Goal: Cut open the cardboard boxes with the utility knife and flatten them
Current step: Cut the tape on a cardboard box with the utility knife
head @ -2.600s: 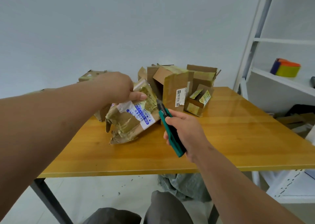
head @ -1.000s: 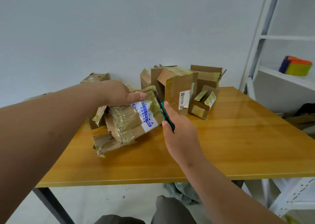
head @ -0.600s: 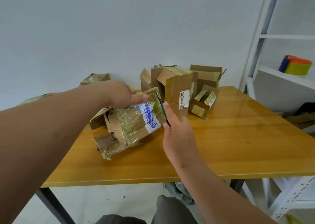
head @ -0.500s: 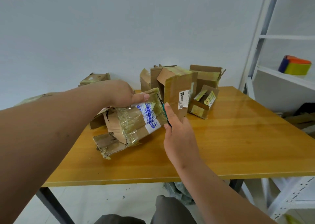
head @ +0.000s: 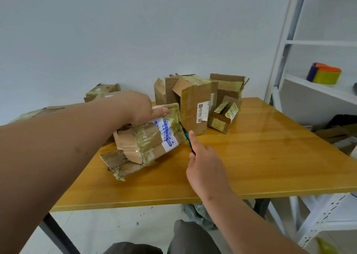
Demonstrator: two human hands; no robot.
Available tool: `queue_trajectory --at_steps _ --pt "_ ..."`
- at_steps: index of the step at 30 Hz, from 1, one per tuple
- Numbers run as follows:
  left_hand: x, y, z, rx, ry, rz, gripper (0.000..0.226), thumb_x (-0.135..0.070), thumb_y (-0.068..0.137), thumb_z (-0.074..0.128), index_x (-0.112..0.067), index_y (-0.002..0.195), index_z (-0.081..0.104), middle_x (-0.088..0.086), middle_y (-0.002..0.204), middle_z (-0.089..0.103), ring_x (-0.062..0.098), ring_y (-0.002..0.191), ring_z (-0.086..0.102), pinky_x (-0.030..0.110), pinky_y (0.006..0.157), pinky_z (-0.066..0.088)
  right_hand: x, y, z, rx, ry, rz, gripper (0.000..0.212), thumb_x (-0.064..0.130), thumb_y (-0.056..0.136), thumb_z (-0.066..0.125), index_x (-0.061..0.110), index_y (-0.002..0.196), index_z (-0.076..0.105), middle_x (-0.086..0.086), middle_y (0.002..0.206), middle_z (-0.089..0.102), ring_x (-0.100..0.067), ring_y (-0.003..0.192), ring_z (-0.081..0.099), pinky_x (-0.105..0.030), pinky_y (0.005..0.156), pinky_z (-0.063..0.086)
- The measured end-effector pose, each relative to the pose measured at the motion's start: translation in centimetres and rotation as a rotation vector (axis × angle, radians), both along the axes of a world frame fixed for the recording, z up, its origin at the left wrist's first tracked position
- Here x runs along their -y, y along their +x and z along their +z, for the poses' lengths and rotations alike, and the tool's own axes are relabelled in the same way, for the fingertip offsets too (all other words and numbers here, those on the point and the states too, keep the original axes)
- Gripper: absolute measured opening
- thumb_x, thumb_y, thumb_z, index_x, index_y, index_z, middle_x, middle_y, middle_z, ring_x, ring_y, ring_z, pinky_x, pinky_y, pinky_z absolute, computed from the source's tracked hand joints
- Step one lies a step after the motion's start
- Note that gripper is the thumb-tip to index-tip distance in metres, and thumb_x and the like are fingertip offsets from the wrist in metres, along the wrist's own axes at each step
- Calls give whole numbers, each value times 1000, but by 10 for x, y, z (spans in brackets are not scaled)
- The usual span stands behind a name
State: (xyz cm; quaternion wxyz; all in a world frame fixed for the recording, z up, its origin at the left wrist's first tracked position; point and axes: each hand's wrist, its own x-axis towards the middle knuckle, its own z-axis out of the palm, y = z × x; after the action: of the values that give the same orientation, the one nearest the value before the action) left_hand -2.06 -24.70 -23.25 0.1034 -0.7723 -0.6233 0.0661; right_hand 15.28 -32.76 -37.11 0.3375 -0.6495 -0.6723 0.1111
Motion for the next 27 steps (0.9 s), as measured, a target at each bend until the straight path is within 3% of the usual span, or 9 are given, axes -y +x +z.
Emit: queue_trajectory --at_steps 3,6,11,18,23,27 --pt "1 4 -6 -25 32 -12 71 -74 89 16 -17 68 52 2 71 53 24 83 56 34 74 42 3 6 -1 34 -45 -1 64 24 105 42 43 156 7 7 86 43 -8 74 48 -19 58 39" --pt "3 2 -9 -50 47 -17 69 -74 89 15 -18 67 50 0 70 51 23 83 54 34 71 41 10 7 -3 52 -109 10 65 24 105 44 43 156 8 7 87 44 -7 76 49 -20 61 40" --pt "7 -4 -11 -62 69 17 80 -74 89 17 -12 85 66 5 85 62 23 88 57 33 64 36 10 9 -2 77 -141 47 65 23 104 45 41 156 10 6 85 47 -7 74 50 -19 55 36" --pt "12 -12 -14 -25 14 65 83 -77 87 15 -16 105 69 3 98 65 22 97 59 33 70 38 16 16 -2 179 -124 68 64 24 104 45 41 156 12 7 85 47 -6 74 48 -19 55 36" --pt "22 -26 -11 -10 -53 64 80 -79 85 15 -31 131 59 0 128 61 23 122 53 38 95 42 15 23 -3 220 -76 117 58 26 103 42 43 154 21 5 98 56 -9 81 50 -19 54 37" --pt "34 -48 -2 181 -138 70 65 -74 87 28 -49 147 25 0 150 43 25 140 34 40 110 27 15 34 -10 123 25 235 54 29 101 48 40 152 32 8 115 67 0 78 56 -16 57 46"
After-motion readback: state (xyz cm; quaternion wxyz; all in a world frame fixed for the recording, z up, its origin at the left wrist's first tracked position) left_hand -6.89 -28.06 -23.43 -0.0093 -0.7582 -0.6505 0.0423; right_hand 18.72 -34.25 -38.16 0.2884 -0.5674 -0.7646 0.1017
